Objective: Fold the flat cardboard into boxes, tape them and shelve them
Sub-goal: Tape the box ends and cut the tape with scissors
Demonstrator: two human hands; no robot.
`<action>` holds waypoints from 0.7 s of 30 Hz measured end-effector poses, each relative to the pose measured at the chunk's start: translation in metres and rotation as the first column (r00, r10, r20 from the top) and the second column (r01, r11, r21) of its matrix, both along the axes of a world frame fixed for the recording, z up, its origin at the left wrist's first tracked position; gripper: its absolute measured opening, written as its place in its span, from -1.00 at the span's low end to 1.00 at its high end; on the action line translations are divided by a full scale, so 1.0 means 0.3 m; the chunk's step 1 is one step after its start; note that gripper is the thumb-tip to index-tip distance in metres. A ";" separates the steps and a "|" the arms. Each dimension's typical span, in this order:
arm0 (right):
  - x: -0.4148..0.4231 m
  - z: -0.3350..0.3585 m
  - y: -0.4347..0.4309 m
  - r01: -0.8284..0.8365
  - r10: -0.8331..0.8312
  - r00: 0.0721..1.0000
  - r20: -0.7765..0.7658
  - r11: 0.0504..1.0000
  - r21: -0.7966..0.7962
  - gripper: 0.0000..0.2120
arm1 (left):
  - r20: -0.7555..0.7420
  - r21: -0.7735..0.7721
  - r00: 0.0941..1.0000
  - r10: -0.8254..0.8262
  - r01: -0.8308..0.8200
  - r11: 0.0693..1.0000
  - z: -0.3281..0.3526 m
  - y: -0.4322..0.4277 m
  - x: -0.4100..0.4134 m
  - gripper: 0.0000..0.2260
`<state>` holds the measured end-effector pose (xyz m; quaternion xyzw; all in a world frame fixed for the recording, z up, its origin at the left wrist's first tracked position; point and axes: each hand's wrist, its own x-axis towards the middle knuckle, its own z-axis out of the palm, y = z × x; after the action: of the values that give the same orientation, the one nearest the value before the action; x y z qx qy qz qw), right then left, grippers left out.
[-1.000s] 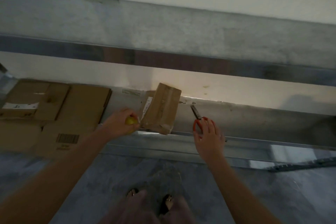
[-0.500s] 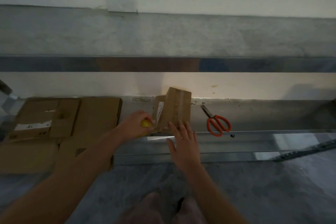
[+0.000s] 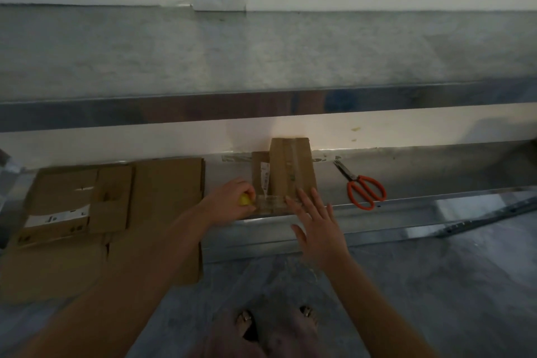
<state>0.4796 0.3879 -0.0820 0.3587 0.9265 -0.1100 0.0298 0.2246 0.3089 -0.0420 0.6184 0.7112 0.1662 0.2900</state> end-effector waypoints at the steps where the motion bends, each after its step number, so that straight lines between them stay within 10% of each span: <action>1: 0.002 0.001 0.005 -0.006 0.006 1.000 0.005 1.000 -0.005 -0.39 | -0.007 -0.009 1.000 -0.020 0.020 1.000 0.003 0.007 -0.004 -0.83; 11: 0.026 0.000 0.055 -0.056 0.056 0.998 0.015 0.998 -0.022 -0.35 | -0.261 0.005 0.957 -0.128 0.134 0.991 0.053 0.007 -0.110 -0.89; 21: 0.013 0.067 0.021 -0.015 0.014 0.999 -0.041 1.000 -0.013 -0.36 | -0.050 0.078 0.998 0.048 -0.045 0.996 0.098 -0.057 -0.066 -0.77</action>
<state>0.4834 0.3943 -0.0618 0.3493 0.9288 -0.1231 0.0138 0.2049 0.2918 -0.0127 0.6164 0.7258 0.1841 0.2437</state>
